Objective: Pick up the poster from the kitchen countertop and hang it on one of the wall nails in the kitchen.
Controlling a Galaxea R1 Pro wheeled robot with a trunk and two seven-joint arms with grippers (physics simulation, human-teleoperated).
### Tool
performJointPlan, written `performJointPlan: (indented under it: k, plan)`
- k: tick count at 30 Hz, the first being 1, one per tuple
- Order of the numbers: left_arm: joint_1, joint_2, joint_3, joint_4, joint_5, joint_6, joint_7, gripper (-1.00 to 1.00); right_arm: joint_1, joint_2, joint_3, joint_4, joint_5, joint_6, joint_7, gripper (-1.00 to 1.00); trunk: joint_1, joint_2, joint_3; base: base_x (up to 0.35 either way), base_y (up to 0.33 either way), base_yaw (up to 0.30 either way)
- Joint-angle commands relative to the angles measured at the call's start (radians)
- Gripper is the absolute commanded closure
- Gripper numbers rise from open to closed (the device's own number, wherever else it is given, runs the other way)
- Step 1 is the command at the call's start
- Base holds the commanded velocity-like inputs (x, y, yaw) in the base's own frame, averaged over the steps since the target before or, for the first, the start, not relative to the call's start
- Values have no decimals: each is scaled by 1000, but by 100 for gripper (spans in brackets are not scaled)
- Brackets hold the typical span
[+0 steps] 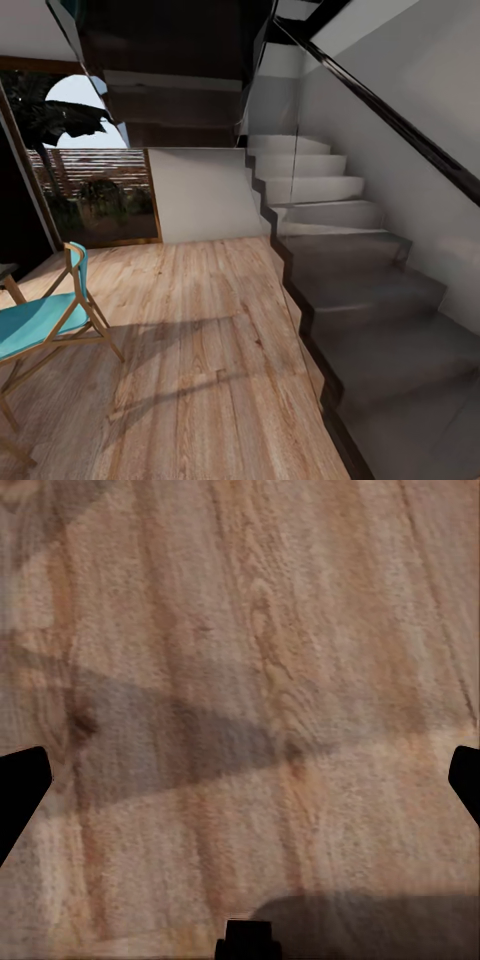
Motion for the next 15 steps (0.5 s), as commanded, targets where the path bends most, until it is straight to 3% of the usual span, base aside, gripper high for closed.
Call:
performJointPlan:
  k: [1,15]
  plan:
    - [1,0,1,-1,0,-2,0,-100,0,0,1,4,1,-3,-2,-100,0,0,-1,0,0,271]
    - [0,0,1,-1,0,-2,0,-100,0,0,1,10,1,-4,-2,-100,0,0,-7,0,0,271]
